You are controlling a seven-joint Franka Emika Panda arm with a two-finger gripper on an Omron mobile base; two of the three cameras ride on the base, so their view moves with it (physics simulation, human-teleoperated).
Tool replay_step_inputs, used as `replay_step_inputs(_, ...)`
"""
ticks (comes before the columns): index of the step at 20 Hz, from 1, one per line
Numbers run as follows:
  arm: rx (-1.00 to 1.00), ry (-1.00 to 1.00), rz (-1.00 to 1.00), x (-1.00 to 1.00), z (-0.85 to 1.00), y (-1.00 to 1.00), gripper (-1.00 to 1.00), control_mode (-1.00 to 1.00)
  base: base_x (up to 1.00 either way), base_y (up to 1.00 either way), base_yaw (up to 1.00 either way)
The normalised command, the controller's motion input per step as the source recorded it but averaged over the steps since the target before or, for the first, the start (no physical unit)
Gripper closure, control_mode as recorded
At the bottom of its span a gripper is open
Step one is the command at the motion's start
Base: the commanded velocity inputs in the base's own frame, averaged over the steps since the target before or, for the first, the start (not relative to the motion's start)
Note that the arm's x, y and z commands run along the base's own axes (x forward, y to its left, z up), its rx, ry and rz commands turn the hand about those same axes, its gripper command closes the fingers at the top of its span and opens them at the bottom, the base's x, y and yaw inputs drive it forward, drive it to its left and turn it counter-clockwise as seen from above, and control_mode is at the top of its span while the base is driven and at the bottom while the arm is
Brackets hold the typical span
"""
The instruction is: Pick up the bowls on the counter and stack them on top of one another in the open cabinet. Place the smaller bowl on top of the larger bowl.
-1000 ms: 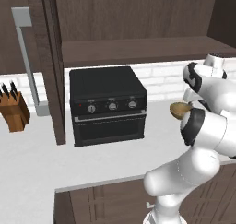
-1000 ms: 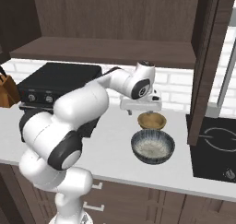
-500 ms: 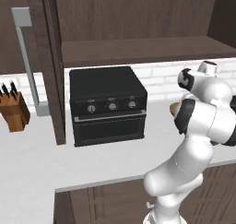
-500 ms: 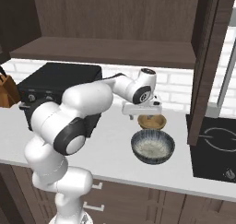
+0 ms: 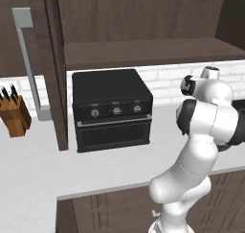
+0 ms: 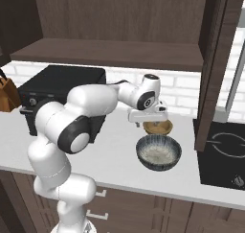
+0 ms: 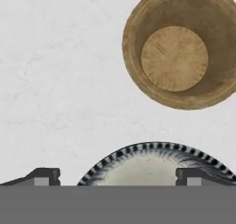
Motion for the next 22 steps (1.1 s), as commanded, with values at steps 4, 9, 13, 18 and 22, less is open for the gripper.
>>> replay_step_inputs(4, -0.1, 0.0, 0.0, 0.1, -0.06, 0.0, -1.0, -1.0, 0.0, 0.0, 0.0)
replay_step_inputs(9, -0.08, 0.0, 0.0, 0.17, -0.21, 0.0, -1.0, -1.0, 0.0, 0.0, 0.0)
replay_step_inputs(13, -0.09, 0.0, 0.0, 0.15, -0.28, 0.01, -1.0, -1.0, 0.0, 0.0, 0.0)
replay_step_inputs(18, -0.03, 0.0, 0.0, 0.23, -0.08, 0.0, -1.0, -1.0, 0.0, 0.0, 0.0)
replay_step_inputs(22, -0.03, 0.0, 0.0, 0.31, -0.21, 0.0, -1.0, -1.0, 0.0, 0.0, 0.0)
